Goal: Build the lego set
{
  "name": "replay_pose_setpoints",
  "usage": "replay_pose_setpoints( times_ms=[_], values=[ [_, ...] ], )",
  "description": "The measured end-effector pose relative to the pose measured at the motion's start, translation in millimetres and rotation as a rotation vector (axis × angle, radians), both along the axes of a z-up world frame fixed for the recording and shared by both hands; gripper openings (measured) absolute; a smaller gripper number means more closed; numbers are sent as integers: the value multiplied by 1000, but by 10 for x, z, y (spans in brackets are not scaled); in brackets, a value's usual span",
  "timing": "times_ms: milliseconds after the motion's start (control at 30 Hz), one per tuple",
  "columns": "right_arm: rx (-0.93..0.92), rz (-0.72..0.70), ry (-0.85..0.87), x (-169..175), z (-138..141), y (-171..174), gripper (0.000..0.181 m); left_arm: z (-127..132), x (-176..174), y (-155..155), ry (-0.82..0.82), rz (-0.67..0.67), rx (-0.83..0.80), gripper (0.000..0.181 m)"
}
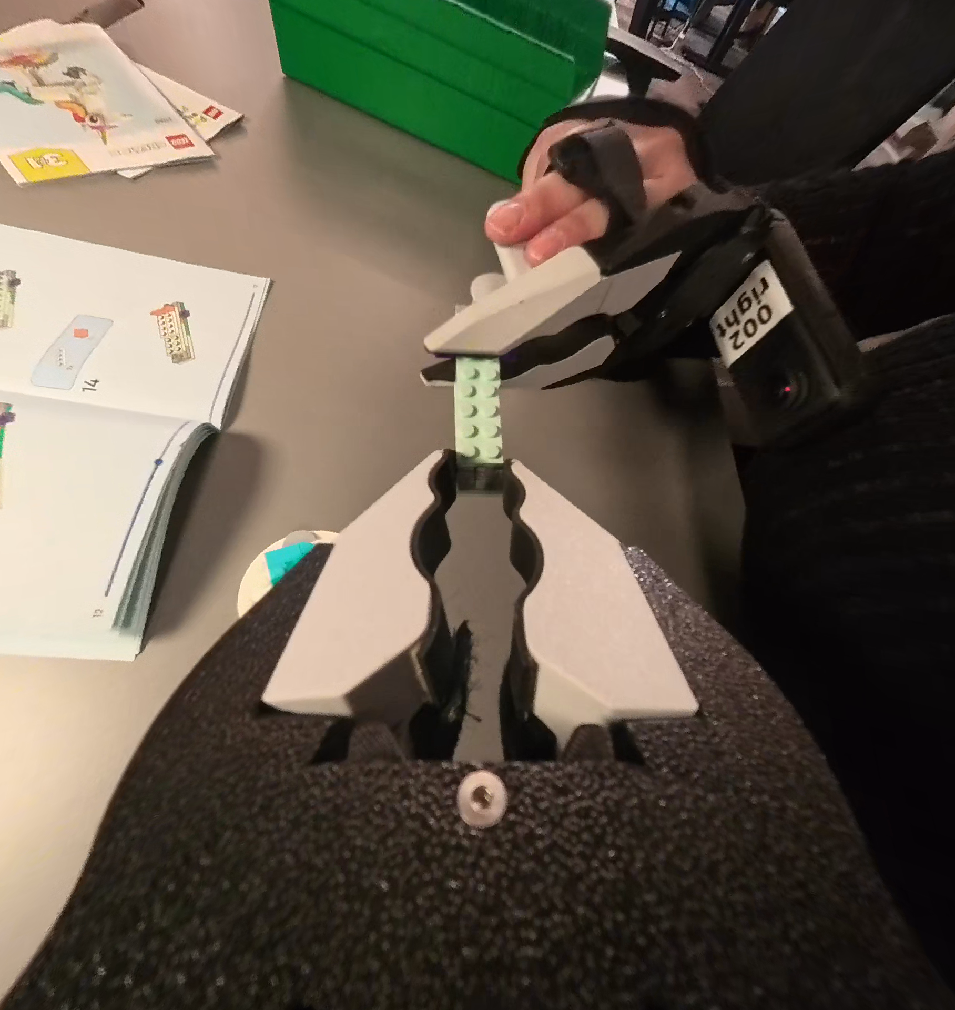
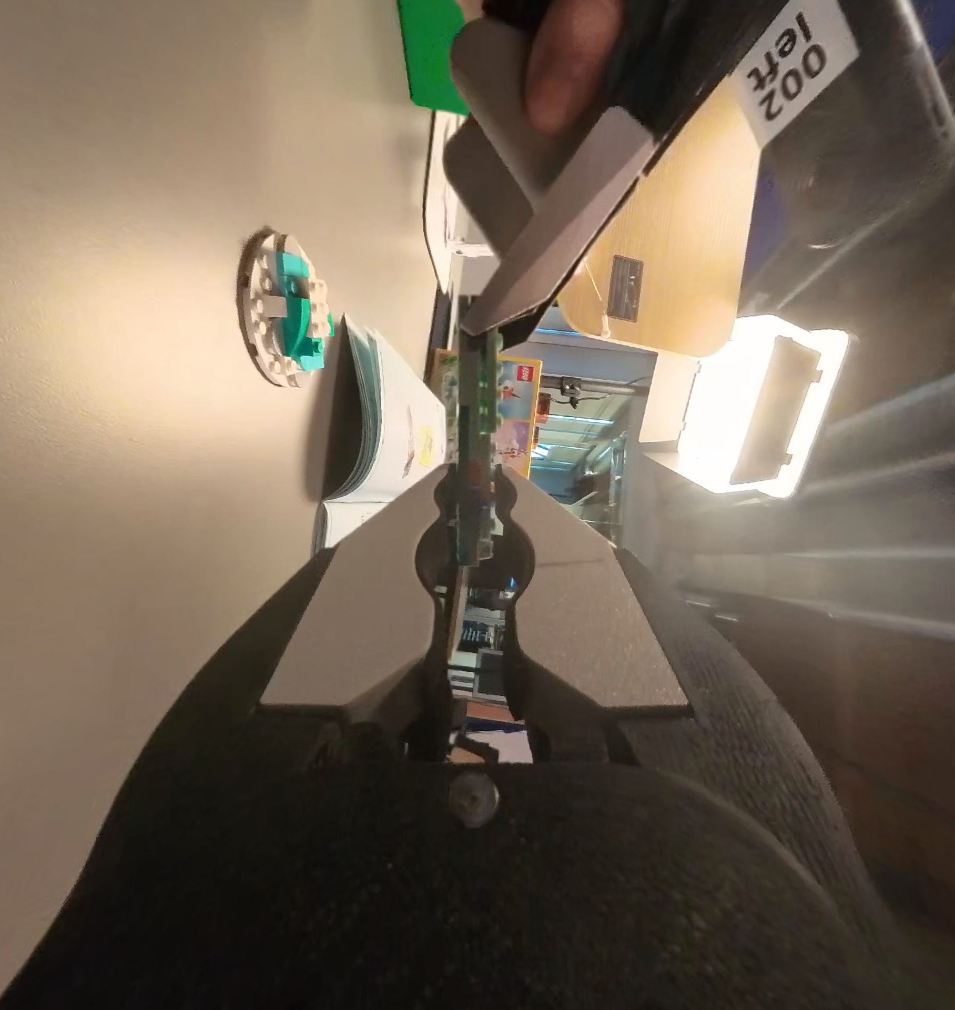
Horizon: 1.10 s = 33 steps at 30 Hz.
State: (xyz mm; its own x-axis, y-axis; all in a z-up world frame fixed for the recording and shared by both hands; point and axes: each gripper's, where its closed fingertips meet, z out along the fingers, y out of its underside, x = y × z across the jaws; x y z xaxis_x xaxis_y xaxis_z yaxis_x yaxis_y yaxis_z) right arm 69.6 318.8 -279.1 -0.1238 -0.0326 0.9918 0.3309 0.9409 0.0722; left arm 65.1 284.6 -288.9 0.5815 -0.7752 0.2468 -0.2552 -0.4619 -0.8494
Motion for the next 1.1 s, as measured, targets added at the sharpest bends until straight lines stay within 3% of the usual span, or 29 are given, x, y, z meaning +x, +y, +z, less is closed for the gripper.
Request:
replay_pose_setpoints(
  times_ms=[233,333,467,600,833,967,1100],
  values=[
    [-77,-9,31,-16,142,13,10,203,22,-3,38,0,112,18],
    [-84,-24,17,-33,191,21,10,439,46,-12,-9,8,245,42],
    [-118,-32,-4,-58,280,5,10,587,-6,-13,162,25,542,64],
    [-136,-75,-33,-77,371,34,10,576,-31,-10,515,20,825,59],
    [-146,-139,-48,-123,471,44,10,526,-50,123,1008,64,1090,42],
    [-139,-136,-56,-142,469,13,10,489,-86,204,1154,87,1141,41],
    [-150,-131,-67,-143,447,-15,10,474,-105,222,1172,93,1144,32]
  ],
)
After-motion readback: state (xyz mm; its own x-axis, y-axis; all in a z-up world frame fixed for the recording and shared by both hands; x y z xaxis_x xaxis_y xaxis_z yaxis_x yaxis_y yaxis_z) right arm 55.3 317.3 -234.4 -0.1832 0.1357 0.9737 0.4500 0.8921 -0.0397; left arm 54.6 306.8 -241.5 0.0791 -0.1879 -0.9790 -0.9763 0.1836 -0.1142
